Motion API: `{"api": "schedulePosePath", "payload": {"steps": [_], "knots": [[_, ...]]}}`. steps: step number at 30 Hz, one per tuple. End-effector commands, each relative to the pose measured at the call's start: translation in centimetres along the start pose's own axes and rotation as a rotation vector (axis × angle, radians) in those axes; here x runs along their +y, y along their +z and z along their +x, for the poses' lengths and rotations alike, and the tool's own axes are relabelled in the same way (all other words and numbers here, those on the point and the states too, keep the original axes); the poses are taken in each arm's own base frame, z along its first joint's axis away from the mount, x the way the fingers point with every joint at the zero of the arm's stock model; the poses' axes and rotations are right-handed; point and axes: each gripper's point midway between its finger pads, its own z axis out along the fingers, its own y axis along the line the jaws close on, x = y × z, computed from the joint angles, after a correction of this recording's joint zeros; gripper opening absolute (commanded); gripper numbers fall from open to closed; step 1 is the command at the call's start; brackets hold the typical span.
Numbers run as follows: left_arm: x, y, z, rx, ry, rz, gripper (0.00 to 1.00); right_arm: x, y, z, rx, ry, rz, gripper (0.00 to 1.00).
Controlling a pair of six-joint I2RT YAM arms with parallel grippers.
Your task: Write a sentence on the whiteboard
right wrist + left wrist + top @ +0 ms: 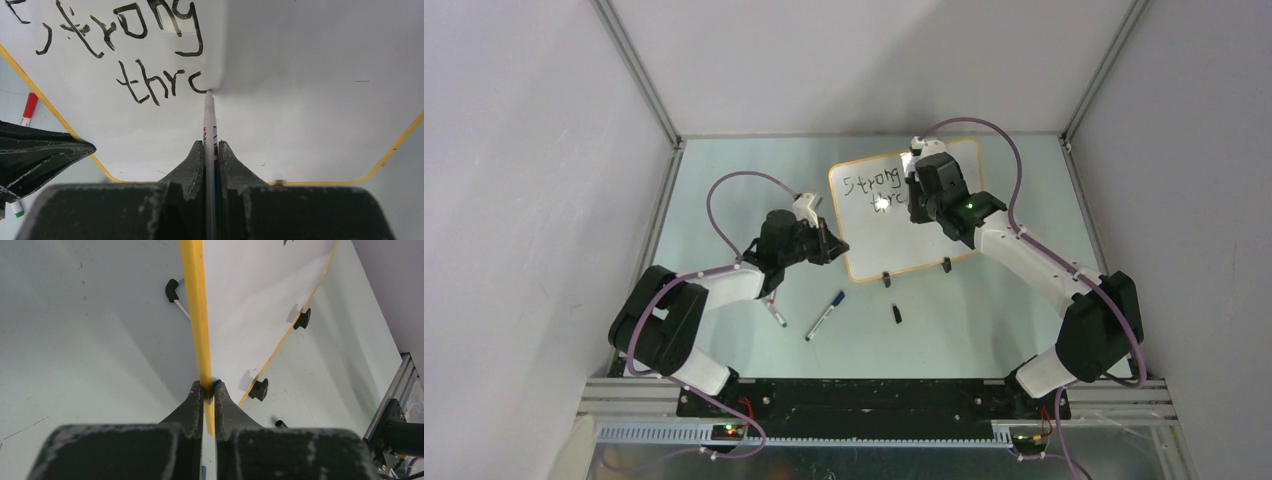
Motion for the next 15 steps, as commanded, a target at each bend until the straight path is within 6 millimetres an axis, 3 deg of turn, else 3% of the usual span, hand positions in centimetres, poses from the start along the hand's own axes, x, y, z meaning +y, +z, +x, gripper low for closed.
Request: {"api": "schedulePosePath", "payload": {"steps": [1, 15], "knots": [[-0.5, 0.0, -0.6, -0.004, 0.058, -0.008, 0.00, -0.8, 0.0, -1.7, -0.059, 0.017, 0.044, 0.00], [-0.5, 0.0, -0.6, -0.004, 0.060, -0.007, 0.00, -0.4, 0.1, -3.3, -0.095, 0.028, 0.040, 0.00]]}}
